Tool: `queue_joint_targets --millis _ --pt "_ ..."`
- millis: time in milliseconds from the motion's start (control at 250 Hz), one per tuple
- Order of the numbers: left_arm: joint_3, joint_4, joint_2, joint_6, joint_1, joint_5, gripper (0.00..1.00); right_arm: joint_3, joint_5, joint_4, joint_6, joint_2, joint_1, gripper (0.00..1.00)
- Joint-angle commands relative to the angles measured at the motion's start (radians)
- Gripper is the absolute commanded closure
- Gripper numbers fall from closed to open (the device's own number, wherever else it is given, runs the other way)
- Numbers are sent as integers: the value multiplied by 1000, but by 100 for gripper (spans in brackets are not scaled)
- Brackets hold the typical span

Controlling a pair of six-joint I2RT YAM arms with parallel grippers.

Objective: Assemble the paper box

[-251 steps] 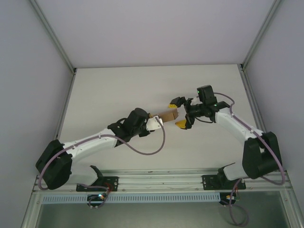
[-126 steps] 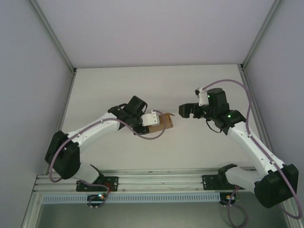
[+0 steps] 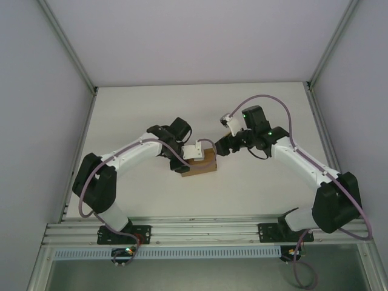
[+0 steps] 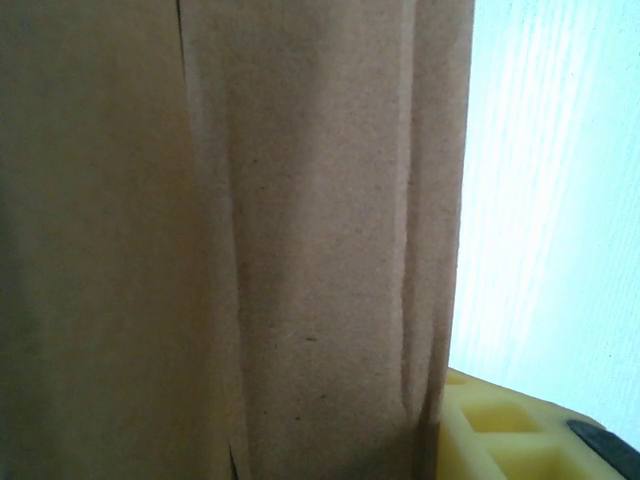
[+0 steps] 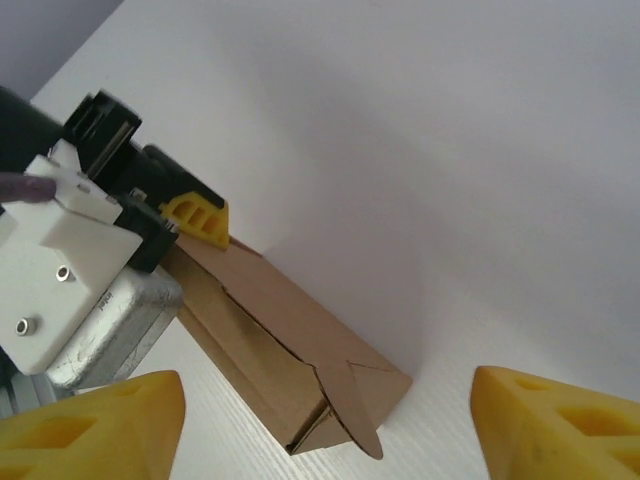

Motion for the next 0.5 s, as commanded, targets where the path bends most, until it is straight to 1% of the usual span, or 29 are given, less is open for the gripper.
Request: queue_joint_targets --millis 0,48,104,132,236,359,419,463,495 --pt "28 -62 15 30 11 37 59 20 -22 -72 -84 33 18 27" --pt "32 -66 17 32 10 37 59 22 -5 -84 -94 46 20 30" --pt "38 -70 20 32 11 32 59 31 10 -100 -100 60 20 40" --pt "40 -71 20 32 10 32 59 34 10 -103 -100 67 20 43" --pt "50 -76 23 34 12 38 59 49 7 -112 -100 92 22 46" --pt "58 -77 29 30 11 37 59 59 23 -119 -96 111 28 62" --pt "64 -81 35 25 11 38 59 56 34 -107 -86 110 31 65" --pt "65 -80 38 24 10 39 59 51 33 -97 -81 107 33 71" --pt "69 -77 42 19 9 35 59 51 32 -91 -71 107 36 72"
